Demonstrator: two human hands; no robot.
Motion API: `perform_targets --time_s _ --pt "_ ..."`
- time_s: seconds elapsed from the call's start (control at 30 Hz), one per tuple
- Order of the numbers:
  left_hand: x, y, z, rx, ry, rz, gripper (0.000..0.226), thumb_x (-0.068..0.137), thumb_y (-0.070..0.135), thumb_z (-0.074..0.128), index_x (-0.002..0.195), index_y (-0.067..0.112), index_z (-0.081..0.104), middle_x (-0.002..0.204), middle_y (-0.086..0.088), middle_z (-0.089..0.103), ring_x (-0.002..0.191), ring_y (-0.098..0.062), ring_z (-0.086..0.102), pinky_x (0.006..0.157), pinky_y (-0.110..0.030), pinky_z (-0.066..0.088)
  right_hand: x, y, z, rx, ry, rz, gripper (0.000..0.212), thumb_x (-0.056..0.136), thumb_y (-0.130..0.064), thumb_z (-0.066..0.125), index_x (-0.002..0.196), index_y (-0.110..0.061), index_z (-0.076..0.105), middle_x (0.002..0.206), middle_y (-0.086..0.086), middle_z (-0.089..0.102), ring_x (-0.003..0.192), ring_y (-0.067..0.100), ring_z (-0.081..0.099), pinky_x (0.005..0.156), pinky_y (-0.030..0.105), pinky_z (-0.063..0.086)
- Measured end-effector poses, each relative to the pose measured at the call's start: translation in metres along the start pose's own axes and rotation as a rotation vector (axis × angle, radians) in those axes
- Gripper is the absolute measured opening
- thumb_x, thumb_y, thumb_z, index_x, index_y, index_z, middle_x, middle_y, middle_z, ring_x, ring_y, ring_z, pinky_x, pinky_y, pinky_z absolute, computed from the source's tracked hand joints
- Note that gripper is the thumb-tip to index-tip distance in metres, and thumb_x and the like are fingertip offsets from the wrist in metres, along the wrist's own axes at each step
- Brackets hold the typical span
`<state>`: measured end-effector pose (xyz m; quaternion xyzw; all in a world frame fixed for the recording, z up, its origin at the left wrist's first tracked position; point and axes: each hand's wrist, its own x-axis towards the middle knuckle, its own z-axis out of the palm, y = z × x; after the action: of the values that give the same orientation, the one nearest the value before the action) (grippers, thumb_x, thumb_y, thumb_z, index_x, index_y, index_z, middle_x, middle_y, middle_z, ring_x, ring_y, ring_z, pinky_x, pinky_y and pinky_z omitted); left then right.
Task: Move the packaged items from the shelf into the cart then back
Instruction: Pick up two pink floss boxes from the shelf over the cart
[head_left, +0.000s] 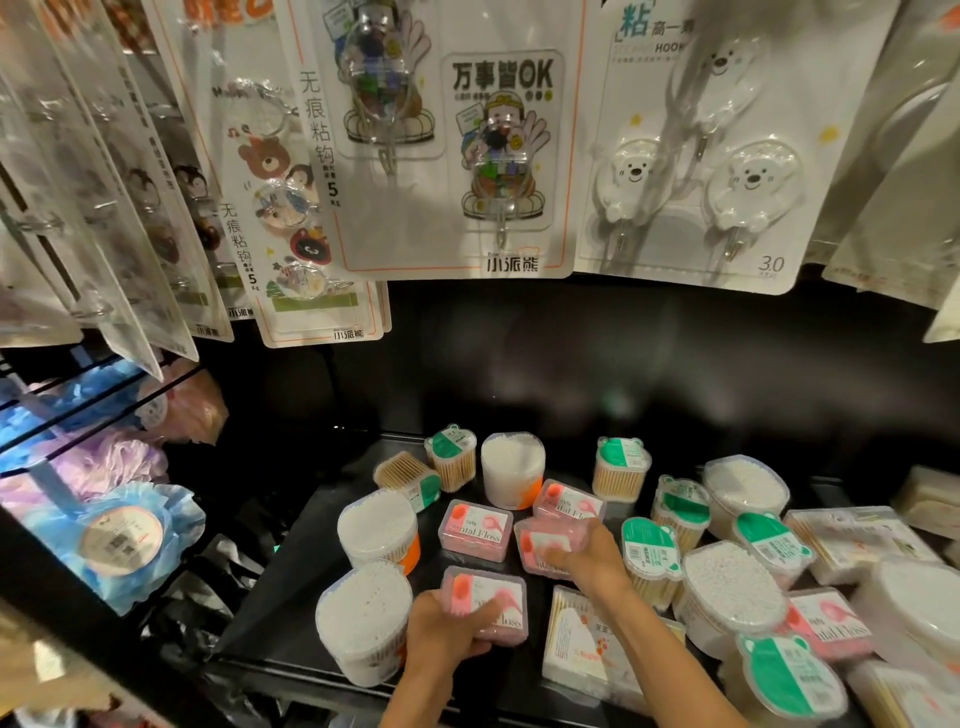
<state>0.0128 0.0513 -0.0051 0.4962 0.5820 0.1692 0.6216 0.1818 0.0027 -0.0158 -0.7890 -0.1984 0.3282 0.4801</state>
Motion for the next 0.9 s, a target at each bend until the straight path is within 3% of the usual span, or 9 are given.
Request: perform_targets --time_s 0.1,0.23,0.33,0.5,0.63,0.73,0.9 --pt "-0.007 0.008 -0.007 -0.178 -0.094 0.014 0.034 0.068 0.01 0.084 0.093 0.006 0.062 0.089 -0.012 0.071 0.084 -0.026 0.069 0.062 -0.032 0.057 -0.01 -0.011 -0.008 0.162 -0.001 -0.083 0.042 0.078 -0.003 0.074 0.117 -0.007 0.058 0.11 0.01 0.068 0.1 0.023 0.065 0.087 0.036 0.052" --pt "-0.016 0.023 -0.014 -0.303 -0.239 0.031 0.031 0.073 0.005 0.079 0.101 0.007 0.064 0.092 -0.013 0.074 0.09 -0.027 0.07 0.067 -0.033 0.057 -0.025 -0.03 -0.019 0.365 -0.03 -0.132 0.029 0.08 -0.003 0.073 0.102 -0.018 0.062 0.099 0.006 0.071 0.092 0.019 0.068 0.076 0.033 0.057" --pt "-0.02 0.033 -0.017 -0.356 -0.3 0.036 0.03 0.076 0.002 0.076 0.101 0.01 0.063 0.094 -0.013 0.074 0.093 -0.028 0.068 0.071 -0.035 0.057 -0.034 -0.038 -0.025 0.418 -0.018 -0.134 0.036 0.08 -0.009 0.074 0.112 -0.014 0.059 0.104 0.008 0.07 0.097 0.021 0.068 0.082 0.037 0.057" --pt "-0.02 0.043 -0.025 -0.358 -0.406 0.088 0.033 0.077 0.0 0.073 0.106 0.011 0.061 0.099 -0.014 0.073 0.097 -0.027 0.068 0.076 -0.037 0.057 -0.056 -0.047 -0.036 0.489 0.085 -0.128 0.042 0.081 -0.01 0.073 0.119 -0.012 0.055 0.109 0.01 0.068 0.099 0.023 0.067 0.08 0.035 0.057" --pt "-0.025 0.05 -0.028 -0.332 -0.516 0.152 0.036 0.079 -0.001 0.071 0.111 0.012 0.059 0.102 -0.012 0.073 0.098 -0.025 0.068 0.074 -0.035 0.059 -0.086 -0.052 -0.053 0.574 0.149 -0.161 0.034 0.084 -0.008 0.07 0.115 -0.01 0.057 0.106 0.01 0.069 0.096 0.022 0.067 0.071 0.028 0.057" --pt "-0.035 0.057 -0.017 -0.286 -0.594 0.194 0.039 0.079 -0.001 0.071 0.114 0.012 0.058 0.106 -0.013 0.071 0.102 -0.027 0.067 0.08 -0.037 0.057 -0.109 -0.043 -0.075 0.594 0.218 -0.151 0.035 0.083 -0.014 0.071 0.115 -0.012 0.06 0.106 0.009 0.07 0.099 0.025 0.066 0.085 0.041 0.055" --pt "-0.071 0.062 0.028 -0.175 -0.734 0.262 0.04 0.076 0.001 0.073 0.113 0.008 0.06 0.101 -0.011 0.073 0.093 -0.025 0.07 0.076 -0.035 0.058 -0.158 -0.012 -0.128 0.72 0.341 -0.155 0.025 0.084 -0.004 0.067 0.107 -0.009 0.062 0.099 0.012 0.072 0.088 0.025 0.069 0.076 0.036 0.058"
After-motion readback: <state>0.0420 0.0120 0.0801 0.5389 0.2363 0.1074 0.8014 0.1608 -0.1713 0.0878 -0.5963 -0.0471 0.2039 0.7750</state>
